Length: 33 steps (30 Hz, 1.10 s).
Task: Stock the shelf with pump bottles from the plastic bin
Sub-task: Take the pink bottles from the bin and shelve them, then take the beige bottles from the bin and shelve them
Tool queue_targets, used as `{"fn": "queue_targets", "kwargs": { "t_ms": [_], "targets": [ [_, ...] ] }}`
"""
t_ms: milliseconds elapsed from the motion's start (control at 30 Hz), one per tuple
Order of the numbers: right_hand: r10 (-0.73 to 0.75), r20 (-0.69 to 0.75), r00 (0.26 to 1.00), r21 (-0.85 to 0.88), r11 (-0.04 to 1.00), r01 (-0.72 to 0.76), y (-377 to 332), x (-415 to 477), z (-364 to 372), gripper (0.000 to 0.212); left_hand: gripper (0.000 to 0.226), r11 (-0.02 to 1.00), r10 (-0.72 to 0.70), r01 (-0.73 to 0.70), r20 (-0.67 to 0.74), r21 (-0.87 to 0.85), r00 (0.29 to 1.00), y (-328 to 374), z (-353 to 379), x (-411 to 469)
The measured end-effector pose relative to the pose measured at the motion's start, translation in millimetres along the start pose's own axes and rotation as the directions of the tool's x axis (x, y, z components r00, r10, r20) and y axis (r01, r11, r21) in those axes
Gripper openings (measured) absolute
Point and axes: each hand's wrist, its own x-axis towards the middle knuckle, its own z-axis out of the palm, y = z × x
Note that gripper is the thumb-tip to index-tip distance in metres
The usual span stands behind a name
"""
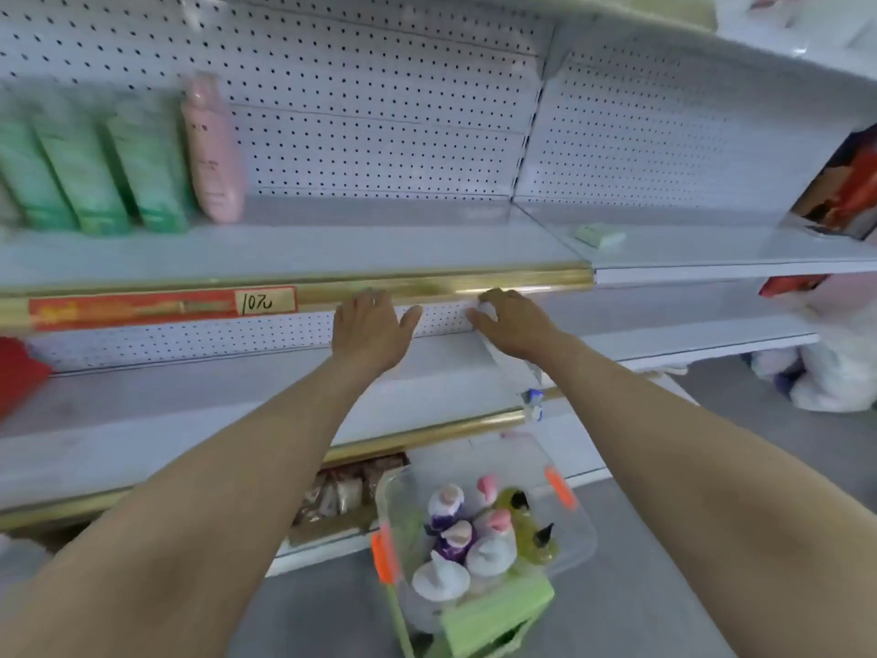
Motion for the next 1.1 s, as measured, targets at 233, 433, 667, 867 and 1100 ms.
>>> {"fn": "queue_targets", "kwargs": {
  "t_ms": [233, 433, 667, 867, 1100],
  "targets": [
    [-0.036, 0.309, 0.951, 0.070, 0.997, 0.015, 111.8, -13.1, 81.5, 0.059, 0.068, 0.949, -0.199, 0.256, 0.278, -0.186, 0.940, 19.5, 133.8, -74.4],
    [-0.002, 0.622, 0.783, 0.083, 0.995, -0.063, 167.6, -42.7, 169.8, 0.058, 0.064, 0.895, -0.263, 0.396, 0.472, -0.207, 0.842, 12.5, 201.3, -144.6],
    [-0.020, 0.785, 0.619, 0.196, 0.956, -0.218, 206.2, -86.5, 242.0, 0.070, 0.115, 0.761, -0.356, 0.625, 0.695, -0.173, 0.625, -26.7, 277.1, -191.3],
    [-0.036, 0.724, 0.689, 0.273, 0.932, -0.238, 225.7, -103.4, 283.1, 0.082, 0.093, 0.753, -0.353, 0.621, 0.663, -0.218, 0.660, -42.1, 318.8, -202.9],
    [-0.018, 0.677, 0.736, 0.400, 0.848, -0.347, 236.4, -106.1, 299.1, 0.066, 0.112, 0.854, -0.260, 0.489, 0.666, -0.179, 0.699, -43.0, 342.7, -194.1]
  ]
}}
